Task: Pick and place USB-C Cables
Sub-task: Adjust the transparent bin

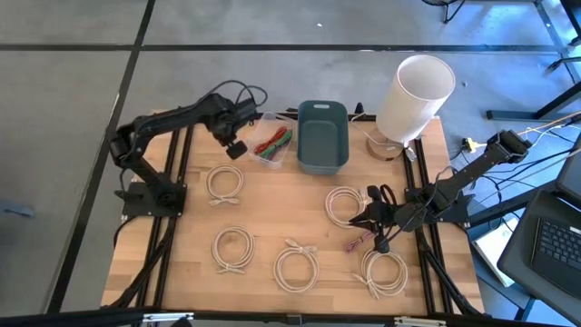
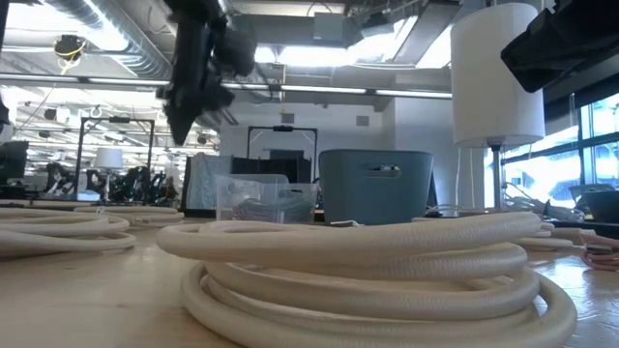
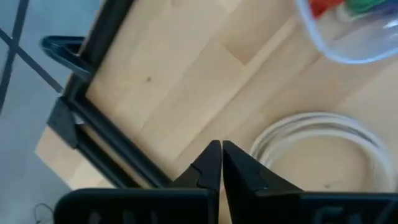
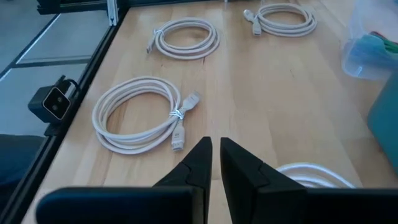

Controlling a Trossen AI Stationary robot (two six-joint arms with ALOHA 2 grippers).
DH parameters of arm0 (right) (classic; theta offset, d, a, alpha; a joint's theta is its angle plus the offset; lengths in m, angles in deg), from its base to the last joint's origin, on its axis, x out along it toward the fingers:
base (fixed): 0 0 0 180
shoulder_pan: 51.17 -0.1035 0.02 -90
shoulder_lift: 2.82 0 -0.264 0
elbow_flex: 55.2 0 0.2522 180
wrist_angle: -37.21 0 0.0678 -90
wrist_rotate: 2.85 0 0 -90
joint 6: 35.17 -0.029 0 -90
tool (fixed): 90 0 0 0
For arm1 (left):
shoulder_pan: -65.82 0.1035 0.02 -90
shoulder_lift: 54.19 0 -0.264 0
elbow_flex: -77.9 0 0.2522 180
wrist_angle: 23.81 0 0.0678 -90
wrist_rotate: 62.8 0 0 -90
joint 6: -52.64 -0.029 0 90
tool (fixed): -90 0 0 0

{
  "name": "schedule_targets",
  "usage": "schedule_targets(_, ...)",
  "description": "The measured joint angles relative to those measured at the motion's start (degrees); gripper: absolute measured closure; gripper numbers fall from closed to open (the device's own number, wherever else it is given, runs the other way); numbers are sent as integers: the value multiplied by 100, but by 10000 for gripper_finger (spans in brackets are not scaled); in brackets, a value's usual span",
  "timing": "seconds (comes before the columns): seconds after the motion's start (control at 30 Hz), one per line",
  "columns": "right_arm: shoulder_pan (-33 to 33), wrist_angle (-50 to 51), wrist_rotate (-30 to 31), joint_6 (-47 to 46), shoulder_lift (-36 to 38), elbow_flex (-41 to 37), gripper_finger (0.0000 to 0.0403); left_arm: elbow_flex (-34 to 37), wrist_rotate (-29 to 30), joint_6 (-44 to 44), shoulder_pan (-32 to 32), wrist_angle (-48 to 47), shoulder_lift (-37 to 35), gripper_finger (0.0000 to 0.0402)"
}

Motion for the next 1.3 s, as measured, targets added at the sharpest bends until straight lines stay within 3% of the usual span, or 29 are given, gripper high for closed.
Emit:
schedule_targets(0.23, 1, 1, -25, -101, 0, 1, 366, 1405, -507, -225, 89, 1308, 4, 400)
schedule_targets(0.4, 1, -1, -25, 11, 0, 1, 366, 1874, -720, -556, -115, 2460, 4, 400)
schedule_targets(0.7, 0, -64, -25, 29, 0, 1, 366, 1897, -328, -956, -114, 3258, 6, 401)
schedule_targets(1.3, -1, -64, -25, 50, -2, 1, 366, 1899, -1310, -922, -313, 4106, 59, 401)
